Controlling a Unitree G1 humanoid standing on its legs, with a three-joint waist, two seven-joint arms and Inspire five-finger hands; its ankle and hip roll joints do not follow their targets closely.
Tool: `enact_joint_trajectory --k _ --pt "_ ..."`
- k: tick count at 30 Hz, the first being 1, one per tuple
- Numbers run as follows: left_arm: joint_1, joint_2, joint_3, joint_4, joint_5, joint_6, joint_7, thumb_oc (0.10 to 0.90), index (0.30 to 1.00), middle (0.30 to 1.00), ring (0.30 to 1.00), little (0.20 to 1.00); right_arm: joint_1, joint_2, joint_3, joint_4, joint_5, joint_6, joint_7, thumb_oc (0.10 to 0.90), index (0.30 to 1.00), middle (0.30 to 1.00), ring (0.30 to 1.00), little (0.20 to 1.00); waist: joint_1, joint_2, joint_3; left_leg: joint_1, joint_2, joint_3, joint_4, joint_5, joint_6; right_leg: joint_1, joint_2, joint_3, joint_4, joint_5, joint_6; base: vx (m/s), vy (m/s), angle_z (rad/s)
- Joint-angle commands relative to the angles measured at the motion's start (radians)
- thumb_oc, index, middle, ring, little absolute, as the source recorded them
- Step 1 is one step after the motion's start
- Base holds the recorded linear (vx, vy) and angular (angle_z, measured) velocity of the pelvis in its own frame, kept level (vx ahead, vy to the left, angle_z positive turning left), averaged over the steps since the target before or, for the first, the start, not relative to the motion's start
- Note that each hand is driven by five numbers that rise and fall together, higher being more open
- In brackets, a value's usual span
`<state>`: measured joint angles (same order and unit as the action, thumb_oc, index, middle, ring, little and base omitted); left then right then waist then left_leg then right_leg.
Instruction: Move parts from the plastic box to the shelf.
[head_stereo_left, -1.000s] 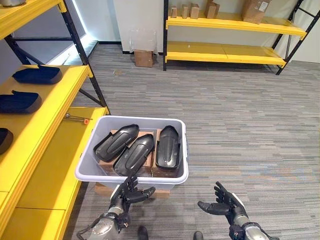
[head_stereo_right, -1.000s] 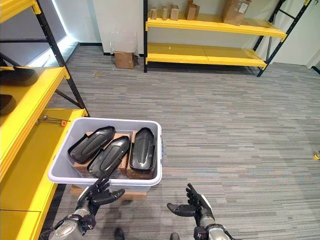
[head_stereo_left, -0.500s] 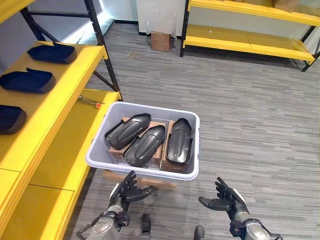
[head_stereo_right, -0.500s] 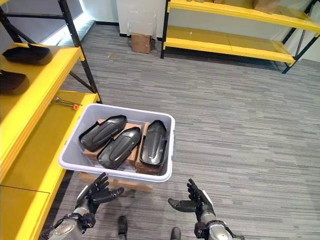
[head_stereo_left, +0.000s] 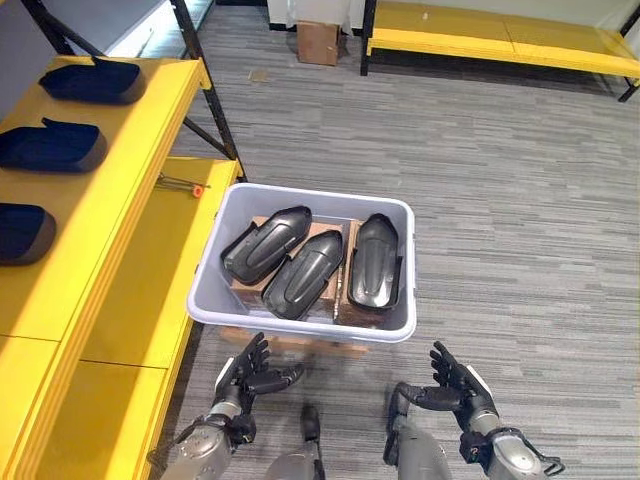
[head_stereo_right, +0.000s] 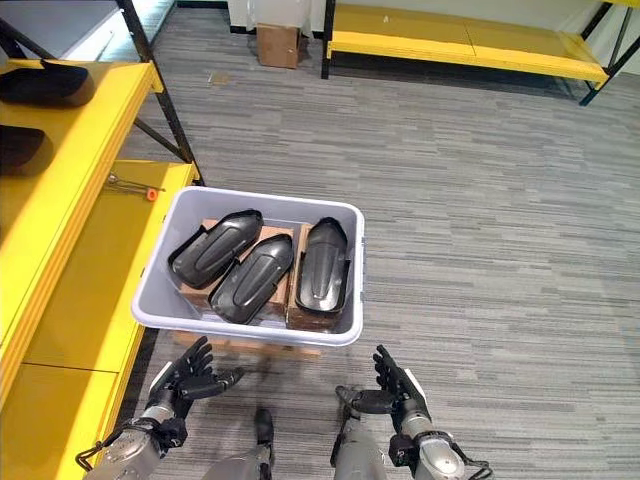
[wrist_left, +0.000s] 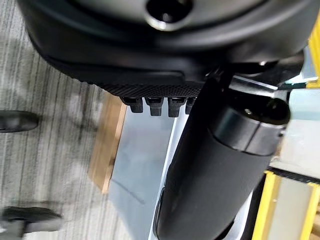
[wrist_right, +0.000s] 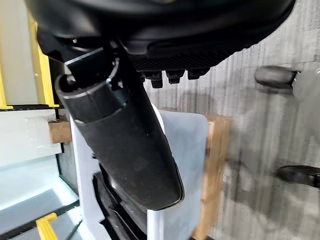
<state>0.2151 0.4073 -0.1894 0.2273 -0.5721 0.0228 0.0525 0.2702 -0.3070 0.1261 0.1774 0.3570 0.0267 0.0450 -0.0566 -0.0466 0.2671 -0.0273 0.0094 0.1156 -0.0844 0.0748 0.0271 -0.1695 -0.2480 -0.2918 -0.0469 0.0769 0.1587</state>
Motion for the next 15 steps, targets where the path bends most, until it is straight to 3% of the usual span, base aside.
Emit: enact_joint_trajectory --k 1,5,15 --pt "-0.048 -0.014 0.045 -0.101 0.036 -0.085 -0.044 0.900 1.000 1.000 1.000 1.000 -0.054 -0.039 -0.031 -0.099 0.007 -0.087 0.005 0.900 1.000 1.000 1.000 1.000 -0.024 0.007 -0.046 0.128 0.035 0.015 0.034 -0.178 -0.035 0.039 0.037 0.029 0.011 0.057 0.023 0.09 -0.100 0.10" --pt "-0.039 -0.025 0.045 -0.103 0.032 -0.081 -0.044 0.900 1.000 1.000 1.000 1.000 -0.039 -0.059 -0.050 -0.118 0.018 -0.090 0.007 0.900 1.000 1.000 1.000 1.000 -0.030 0.011 -0.071 0.146 0.079 0.020 0.033 -0.176 -0.065 0.069 0.062 0.001 0.016 0.022 0.004 0.15 -0.173 0.09" --pt "-0.030 -0.036 0.052 -0.115 0.017 -0.080 -0.044 0.900 1.000 1.000 1.000 1.000 -0.027 -0.091 -0.074 -0.167 0.034 -0.103 0.008 0.900 1.000 1.000 1.000 1.000 -0.049 0.041 -0.083 0.152 0.154 0.031 0.037 -0.134 -0.117 0.062 0.130 0.009 0.039 -0.054 -0.046 0.09 -0.143 0.00"
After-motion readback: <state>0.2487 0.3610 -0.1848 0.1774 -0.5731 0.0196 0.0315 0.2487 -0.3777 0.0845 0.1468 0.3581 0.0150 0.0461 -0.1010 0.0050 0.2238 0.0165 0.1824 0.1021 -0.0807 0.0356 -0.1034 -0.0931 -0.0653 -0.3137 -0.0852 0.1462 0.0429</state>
